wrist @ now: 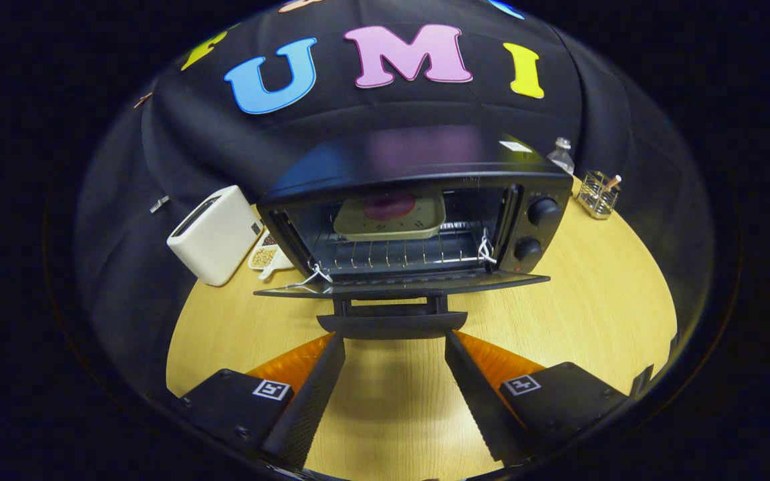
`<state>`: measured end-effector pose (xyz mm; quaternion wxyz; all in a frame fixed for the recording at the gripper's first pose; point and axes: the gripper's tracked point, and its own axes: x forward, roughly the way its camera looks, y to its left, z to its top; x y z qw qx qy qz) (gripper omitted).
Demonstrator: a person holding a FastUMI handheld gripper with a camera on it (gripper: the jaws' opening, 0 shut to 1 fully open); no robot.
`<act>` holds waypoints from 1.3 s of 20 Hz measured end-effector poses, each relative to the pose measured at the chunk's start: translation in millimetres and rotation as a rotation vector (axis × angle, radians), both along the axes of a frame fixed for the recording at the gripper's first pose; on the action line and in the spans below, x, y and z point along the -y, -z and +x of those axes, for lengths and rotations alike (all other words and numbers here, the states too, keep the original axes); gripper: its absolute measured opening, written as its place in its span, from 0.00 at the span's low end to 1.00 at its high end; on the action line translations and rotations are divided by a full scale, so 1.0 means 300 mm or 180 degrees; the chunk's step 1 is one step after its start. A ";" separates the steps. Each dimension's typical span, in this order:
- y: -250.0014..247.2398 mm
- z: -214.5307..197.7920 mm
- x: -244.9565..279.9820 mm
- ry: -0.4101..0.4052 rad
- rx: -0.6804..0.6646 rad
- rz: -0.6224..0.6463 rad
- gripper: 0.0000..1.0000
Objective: Open the toaster oven, put the food inside, and close the toaster oven door.
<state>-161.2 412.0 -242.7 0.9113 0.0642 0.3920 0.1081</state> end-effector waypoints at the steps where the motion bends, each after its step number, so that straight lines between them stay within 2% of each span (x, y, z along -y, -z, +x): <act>1: -0.022 0.013 -0.001 -0.0017 0.0054 -0.0006 0.99; 11: -0.203 0.170 0.036 0.0042 0.0577 -0.0046 0.99; 19: -0.341 0.170 0.103 -0.0050 0.0975 -0.0188 0.99; 23: -0.474 0.175 0.173 0.0049 0.1308 -0.0216 1.00; 26: -0.571 0.179 0.215 0.0024 0.1519 -0.0237 1.00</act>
